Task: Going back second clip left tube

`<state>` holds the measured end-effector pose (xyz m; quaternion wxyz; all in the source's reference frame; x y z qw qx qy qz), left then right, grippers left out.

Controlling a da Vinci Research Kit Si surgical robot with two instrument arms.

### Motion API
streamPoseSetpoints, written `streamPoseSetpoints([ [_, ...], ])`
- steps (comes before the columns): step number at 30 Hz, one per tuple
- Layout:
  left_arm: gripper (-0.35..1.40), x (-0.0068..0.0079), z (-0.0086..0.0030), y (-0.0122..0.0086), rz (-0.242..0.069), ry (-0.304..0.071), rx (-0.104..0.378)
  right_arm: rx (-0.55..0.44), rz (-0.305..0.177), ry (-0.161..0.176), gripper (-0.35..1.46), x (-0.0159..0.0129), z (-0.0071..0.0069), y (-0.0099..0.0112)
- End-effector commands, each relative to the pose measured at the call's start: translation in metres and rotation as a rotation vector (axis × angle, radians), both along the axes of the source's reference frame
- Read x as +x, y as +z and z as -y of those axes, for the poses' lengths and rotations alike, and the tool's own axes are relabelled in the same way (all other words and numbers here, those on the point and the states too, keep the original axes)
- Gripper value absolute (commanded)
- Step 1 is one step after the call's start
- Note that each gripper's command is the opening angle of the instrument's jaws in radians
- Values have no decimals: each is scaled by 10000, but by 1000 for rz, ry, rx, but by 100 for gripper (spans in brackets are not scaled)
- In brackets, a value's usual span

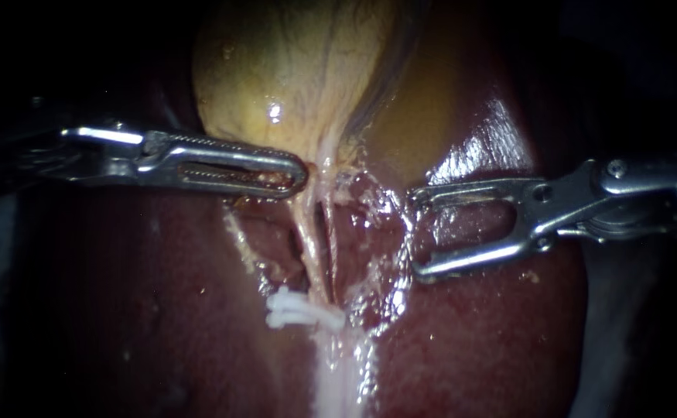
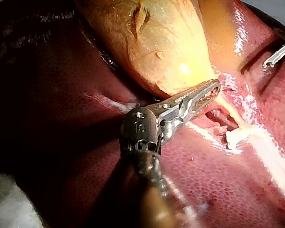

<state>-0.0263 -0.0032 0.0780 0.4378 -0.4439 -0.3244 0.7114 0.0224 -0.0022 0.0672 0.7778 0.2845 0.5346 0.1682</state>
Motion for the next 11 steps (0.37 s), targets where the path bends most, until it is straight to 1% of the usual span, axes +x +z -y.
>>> streamPoseSetpoints([
  [1,-35,1,0,0,-1,1,0,0,0,0,49,0,0,0],
  [11,-35,1,0,0,-1,1,0,0,0,0,49,0,0,0],
])
